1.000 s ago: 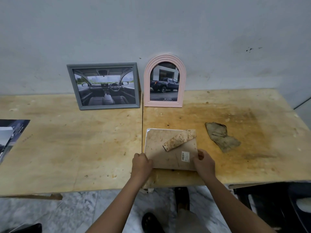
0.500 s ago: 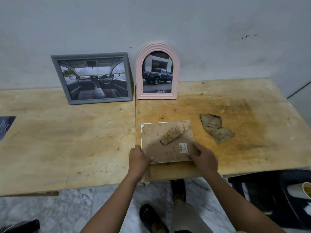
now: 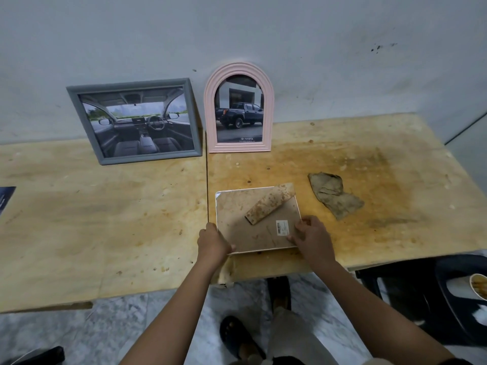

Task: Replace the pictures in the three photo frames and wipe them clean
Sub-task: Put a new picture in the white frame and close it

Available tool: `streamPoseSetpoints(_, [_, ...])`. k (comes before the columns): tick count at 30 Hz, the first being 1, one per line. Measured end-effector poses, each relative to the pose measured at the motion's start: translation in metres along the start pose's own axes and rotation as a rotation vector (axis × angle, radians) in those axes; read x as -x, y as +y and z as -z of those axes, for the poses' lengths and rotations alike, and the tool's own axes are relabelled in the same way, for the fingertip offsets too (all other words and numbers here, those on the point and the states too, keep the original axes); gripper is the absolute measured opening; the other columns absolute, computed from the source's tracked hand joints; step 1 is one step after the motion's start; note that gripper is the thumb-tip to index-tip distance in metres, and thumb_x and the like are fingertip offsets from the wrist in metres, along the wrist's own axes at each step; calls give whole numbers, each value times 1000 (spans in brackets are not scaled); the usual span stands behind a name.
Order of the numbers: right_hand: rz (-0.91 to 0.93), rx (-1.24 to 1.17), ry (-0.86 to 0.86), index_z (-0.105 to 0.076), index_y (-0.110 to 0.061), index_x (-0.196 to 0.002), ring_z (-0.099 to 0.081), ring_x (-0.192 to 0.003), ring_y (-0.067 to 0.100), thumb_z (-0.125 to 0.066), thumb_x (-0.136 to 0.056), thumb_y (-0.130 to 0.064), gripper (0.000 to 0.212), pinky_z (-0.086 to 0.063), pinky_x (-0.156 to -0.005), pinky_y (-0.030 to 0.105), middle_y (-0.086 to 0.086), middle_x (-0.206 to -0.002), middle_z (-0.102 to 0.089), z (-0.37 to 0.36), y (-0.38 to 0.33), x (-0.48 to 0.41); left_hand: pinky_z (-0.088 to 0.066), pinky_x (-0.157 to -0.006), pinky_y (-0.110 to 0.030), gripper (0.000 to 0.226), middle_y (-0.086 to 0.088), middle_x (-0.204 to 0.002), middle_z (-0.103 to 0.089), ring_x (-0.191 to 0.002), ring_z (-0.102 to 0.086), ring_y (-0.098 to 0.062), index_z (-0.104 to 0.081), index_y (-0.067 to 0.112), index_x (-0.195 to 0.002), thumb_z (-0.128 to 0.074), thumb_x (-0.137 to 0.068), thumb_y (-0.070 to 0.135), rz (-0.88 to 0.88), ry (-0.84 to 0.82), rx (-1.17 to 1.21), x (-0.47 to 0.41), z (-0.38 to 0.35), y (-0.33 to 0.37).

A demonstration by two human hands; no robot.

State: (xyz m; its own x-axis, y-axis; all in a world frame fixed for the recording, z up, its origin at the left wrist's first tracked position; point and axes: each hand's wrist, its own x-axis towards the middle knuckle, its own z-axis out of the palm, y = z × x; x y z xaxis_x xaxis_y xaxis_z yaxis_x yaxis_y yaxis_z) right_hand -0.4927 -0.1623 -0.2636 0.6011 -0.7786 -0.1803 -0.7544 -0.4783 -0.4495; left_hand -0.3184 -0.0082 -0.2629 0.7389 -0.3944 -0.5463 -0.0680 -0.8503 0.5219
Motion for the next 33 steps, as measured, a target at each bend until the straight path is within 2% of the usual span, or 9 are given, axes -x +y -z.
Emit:
streamPoseSetpoints(7, [55,184,-189,-16,-1,-147,-11,-145,29,-28,-101,-37,60,-20,-117,38,13,-157,-9,-13,-10,11,-49,-79,-38,62,-15,-115,-51,-102,-53,-31,-47,3,-114,-83,-67,20,-36,37,-5,-1,-3,-5])
streamPoseSetpoints(9, [26,199,-181,-18,6,-144,-13,-142,40,1,-95,-53,79,-22,-114,48,25,-152,-7,-23,-20,23,-46,-73,-35,58,-15,-112,-52,-99,-54,-30,-49,3,-110,-83,-66,20,-54,48,-9,-1,-3,-6])
streamPoseSetpoints(11, [2,202,-199,-4,4,-146,4,-142,38,26,-75,-68,106,-6,-114,46,25,-150,9,-33,-28,31,-46,-72,-34,57,-15,-111,-52,-98,-54,-30,-49,4,-109,-83,-66,20,-51,53,1,0,-4,-6])
streamPoseSetpoints(13, [-67,190,-281,14,0,-145,24,-139,33,10,-77,-75,102,11,-113,39,23,-148,26,-36,-34,34,-47,-73,-35,57,-14,-111,-52,-97,-54,-30,-49,4,-109,-83,-66,20,-52,56,-1,0,-4,-5])
streamPoseSetpoints(16, [-83,206,-330,17,3,-144,24,-140,36,-28,-93,-59,92,9,-115,41,26,-150,25,-31,-40,28,-45,-70,-33,55,-14,-110,-52,-97,-54,-29,-49,4,-107,-83,-67,19,-52,53,-2,0,-3,-4])
streamPoseSetpoints(22, [-113,245,-478,22,5,-141,28,-138,39,-32,-89,-66,103,9,-114,45,28,-147,30,-26,-46,21,-50,-80,-37,60,-14,-114,-51,-102,-54,-29,-48,5,-114,-83,-66,19,-36,32,-19,-2,-3,-2])
streamPoseSetpoints(26, [-124,250,-610,30,3,-137,39,-131,38,-28,-85,-72,108,16,-112,47,27,-140,42,-22,-45,14,-43,-83,-31,64,-14,-124,-43,-112,-46,-29,-40,5,-122,-78,-73,23,-57,22,-151,1,-2,3])
streamPoseSetpoints(30, [-109,209,-631,25,1,-141,36,-134,36,-27,-94,-58,92,14,-113,46,25,-143,39,-11,-46,15,-42,-86,-29,68,-12,-130,-35,-116,-38,-28,-36,7,-126,-75,-75,29,-204,71,-355,5,3,6])
streamPoseSetpoints(33, [-93,239,-564,4,1,-148,15,-143,35,-31,-101,-35,68,1,-116,43,24,-154,15,-2,-44,13,-47,-85,-32,77,-9,-135,-32,-120,-38,-28,-32,9,-130,-77,-71,26,-349,101,-385,4,5,9])
